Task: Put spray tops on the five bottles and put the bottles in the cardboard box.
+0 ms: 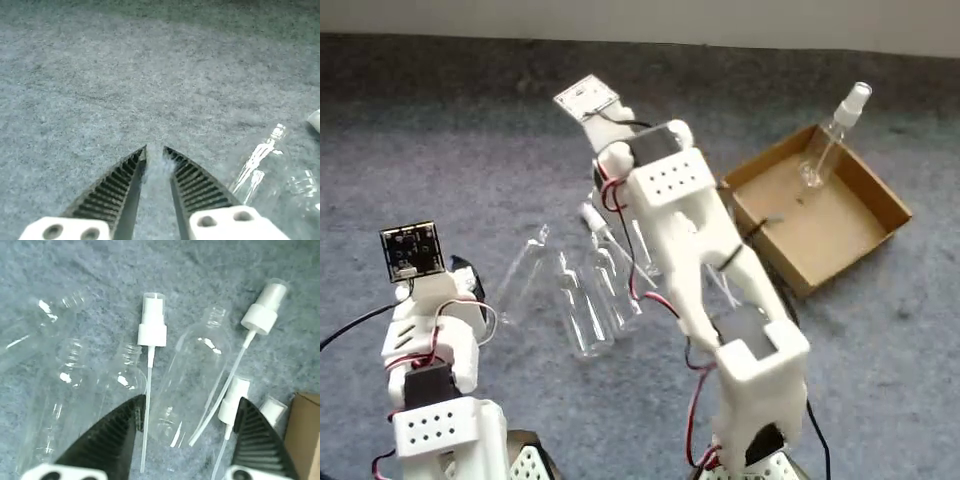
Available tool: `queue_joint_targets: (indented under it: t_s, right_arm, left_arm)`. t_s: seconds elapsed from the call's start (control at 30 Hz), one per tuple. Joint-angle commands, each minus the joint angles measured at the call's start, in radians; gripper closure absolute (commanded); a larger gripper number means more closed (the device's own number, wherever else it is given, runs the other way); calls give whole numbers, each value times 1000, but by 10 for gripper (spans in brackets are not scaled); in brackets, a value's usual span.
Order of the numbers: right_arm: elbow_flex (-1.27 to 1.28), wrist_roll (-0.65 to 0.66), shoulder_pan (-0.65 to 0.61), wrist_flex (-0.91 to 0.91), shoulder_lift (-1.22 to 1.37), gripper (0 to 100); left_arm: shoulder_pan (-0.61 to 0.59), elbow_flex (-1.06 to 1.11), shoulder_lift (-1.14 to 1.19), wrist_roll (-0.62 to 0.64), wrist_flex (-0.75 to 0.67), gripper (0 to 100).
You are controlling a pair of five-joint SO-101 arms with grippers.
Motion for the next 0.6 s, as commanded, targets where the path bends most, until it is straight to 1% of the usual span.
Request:
queue_joint_targets:
  t_s: [0.0,0.13,0.27,0.43,0.57]
  right_arm:
    - [-320,9,-7,88,162,748]
    - [-599,9,-2,183,361,748]
    - [-796,9,28,203,521,748]
    - [-860,3,88,236,644,749]
    - [-855,3,113,246,654,751]
  left_arm:
    - [-12,-8,-8,-5,-26,989]
    - [-12,-7,-8,-5,-26,989]
    - [-12,-5,-8,-5,-26,989]
    - [-10,-4,-8,-5,-26,989]
    - [-10,-4,-8,-5,-28,989]
